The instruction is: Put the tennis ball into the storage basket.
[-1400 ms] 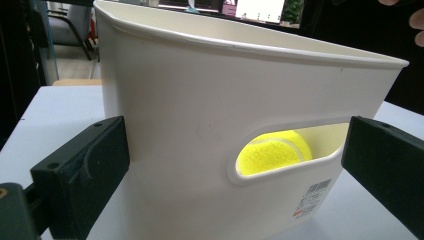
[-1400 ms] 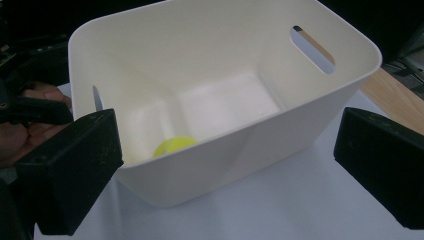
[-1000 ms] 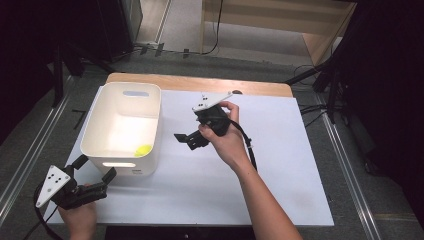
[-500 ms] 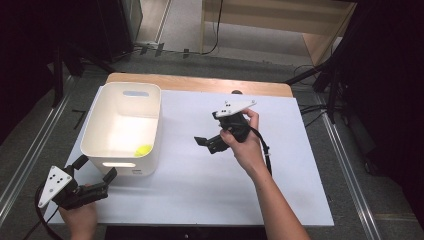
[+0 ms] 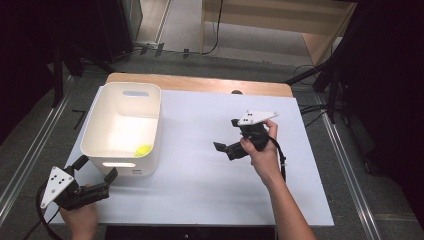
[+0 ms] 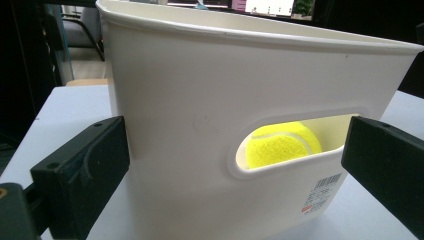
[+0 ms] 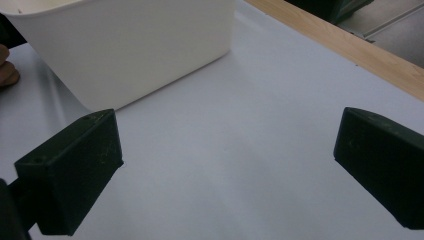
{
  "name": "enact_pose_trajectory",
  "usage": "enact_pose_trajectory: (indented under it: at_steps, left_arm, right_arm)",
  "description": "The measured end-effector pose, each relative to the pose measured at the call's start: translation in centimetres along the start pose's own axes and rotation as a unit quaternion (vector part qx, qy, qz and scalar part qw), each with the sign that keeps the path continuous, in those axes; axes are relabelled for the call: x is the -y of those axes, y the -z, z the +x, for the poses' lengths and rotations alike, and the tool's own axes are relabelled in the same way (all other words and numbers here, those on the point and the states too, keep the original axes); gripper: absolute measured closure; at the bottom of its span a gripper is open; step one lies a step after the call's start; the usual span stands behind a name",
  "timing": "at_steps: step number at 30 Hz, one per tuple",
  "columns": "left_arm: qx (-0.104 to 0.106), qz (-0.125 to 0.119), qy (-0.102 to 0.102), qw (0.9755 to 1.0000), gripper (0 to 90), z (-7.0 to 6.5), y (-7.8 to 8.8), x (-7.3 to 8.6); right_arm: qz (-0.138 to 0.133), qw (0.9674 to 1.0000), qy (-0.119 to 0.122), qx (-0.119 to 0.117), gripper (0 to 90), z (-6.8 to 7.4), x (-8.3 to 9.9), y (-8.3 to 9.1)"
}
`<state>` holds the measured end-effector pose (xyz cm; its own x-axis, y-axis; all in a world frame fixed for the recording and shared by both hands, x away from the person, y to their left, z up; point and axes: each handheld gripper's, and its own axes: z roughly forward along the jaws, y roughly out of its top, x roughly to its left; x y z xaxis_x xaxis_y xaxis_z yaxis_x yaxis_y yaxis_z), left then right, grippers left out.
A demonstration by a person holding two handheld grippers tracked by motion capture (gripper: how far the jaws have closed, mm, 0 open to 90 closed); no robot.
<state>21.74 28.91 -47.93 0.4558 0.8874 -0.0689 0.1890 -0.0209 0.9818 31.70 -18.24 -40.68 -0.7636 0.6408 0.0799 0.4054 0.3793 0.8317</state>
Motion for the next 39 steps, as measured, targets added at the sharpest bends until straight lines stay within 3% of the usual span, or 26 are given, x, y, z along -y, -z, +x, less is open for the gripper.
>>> enact_pose_trajectory:
  at_steps: [27, 39]
  left_arm:
    - [-0.021, 0.005, -0.02, 0.9996, 0.0, -0.6, -0.1, 0.2]
    - [-0.029, 0.005, -0.028, 0.9992, 0.0, -0.9, 0.0, 0.3]
  right_arm:
    - [-0.028, 0.9977, -0.047, 0.04, 0.0, -3.0, 8.1, 4.9]
    - [-0.034, 0.9942, -0.074, 0.069, 0.0, -4.1, 12.8, 7.3]
